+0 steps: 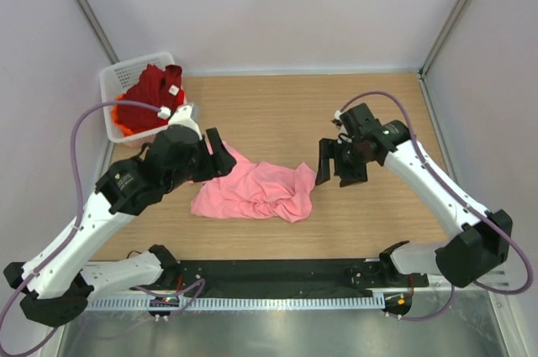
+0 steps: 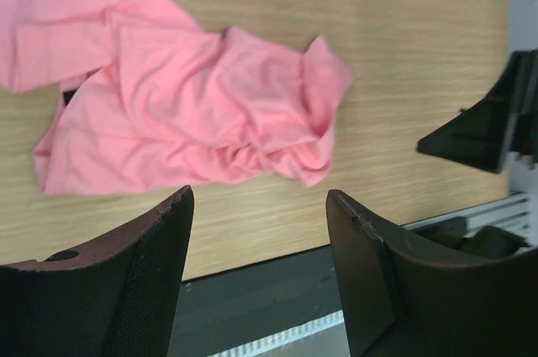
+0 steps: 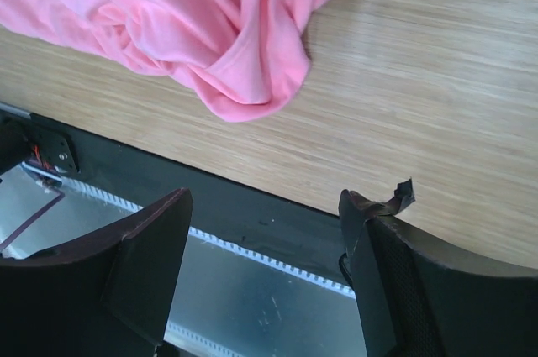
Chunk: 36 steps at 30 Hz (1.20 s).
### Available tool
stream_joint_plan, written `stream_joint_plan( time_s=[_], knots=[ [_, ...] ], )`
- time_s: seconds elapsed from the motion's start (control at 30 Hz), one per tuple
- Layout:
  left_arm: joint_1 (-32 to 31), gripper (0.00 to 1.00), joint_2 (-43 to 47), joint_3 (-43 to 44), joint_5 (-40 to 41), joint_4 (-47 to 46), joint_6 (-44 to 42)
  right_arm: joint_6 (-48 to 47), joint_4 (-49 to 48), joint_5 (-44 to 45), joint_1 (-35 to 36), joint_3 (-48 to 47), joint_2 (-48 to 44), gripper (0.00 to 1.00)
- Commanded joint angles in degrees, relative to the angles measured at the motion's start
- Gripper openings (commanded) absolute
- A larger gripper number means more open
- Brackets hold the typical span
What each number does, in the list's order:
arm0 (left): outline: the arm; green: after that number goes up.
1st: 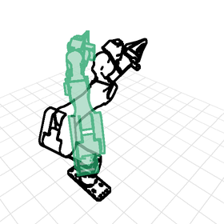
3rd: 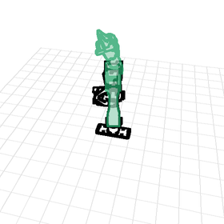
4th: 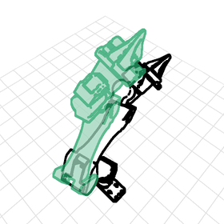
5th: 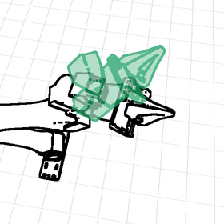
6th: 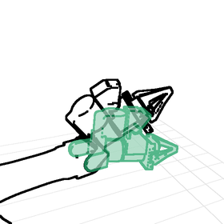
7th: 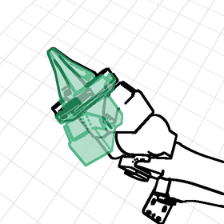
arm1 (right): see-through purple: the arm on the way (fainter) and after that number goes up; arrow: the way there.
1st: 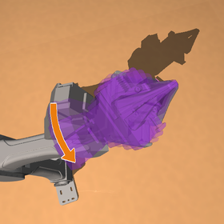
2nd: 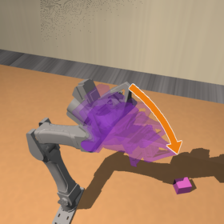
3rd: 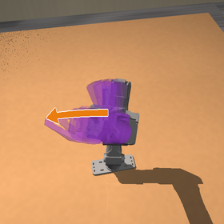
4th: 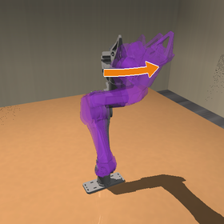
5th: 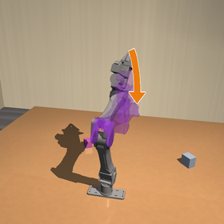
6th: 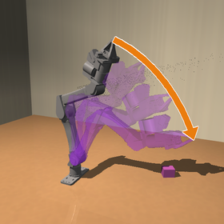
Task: Fold and stack the t-shirts
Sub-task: Move the tshirt to the center of the board, then flatten the tshirt out
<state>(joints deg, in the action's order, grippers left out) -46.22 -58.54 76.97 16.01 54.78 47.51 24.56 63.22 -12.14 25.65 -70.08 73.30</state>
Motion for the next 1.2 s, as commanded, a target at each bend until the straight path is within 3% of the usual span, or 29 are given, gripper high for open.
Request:
stream_joint_plan(
  time_s=[0.0, 0.2, 0.37, 0.47, 0.57, 0.63, 0.87, 0.97, 1.0, 1.1, 1.17],
  knots=[
    [0.95, 0.66, -3.57, -8.31, 0.26, 3.15, -0.40, 1.63, -8.45, -5.78, 2.73, 1.17, 5.00, 0.78],
    [6.39, 0.56, -14.20, -16.23, -8.79, -7.58, -1.63, 2.43, -12.15, -4.55, 6.43, -0.93, 17.48, 0.69],
    [9.21, 0.67, -24.76, -15.01, -11.71, -8.74, -1.89, 4.71, -15.31, -6.41, 7.66, 1.70, 21.18, 0.70],
    [10.44, 0.66, -28.37, -14.04, -11.26, -9.60, -2.24, 5.06, -17.34, -5.70, 7.66, 1.97, 24.07, 0.68],
    [11.15, 0.64, -31.36, -14.04, -12.49, -11.37, -2.85, 4.36, -17.96, -5.88, 7.57, 1.18, 25.93, 0.59],
    [11.85, 0.58, -33.38, -13.43, -13.37, -11.54, -3.03, 3.83, -17.61, -3.86, 7.49, 0.56, 25.93, 0.50],
    [12.64, 0.42, -39.35, -13.08, -14.59, -16.55, -3.91, 1.99, -18.74, -2.62, 6.26, 1.79, 26.46, 0.39],
    [12.82, 0.21, -40.68, -12.11, -15.65, -16.90, -4.61, 1.37, -19.28, -2.63, 6.08, 1.97, 27.07, 0.24],
    [12.82, 0.01, -40.77, -11.76, -15.75, -16.82, -4.88, 1.28, -19.10, -2.36, 6.17, 1.97, 26.81, 0.14],
    [12.82, 0.00, -36.32, -8.86, -15.14, -14.19, -4.97, 1.02, -16.30, 0.62, 5.99, 0.92, 23.31, 0.01],
    [12.73, 0.00, -32.01, -6.06, -13.47, -10.94, -4.62, 0.76, -12.97, 3.25, 5.99, -0.83, 18.83, 0.01]
  ],
)
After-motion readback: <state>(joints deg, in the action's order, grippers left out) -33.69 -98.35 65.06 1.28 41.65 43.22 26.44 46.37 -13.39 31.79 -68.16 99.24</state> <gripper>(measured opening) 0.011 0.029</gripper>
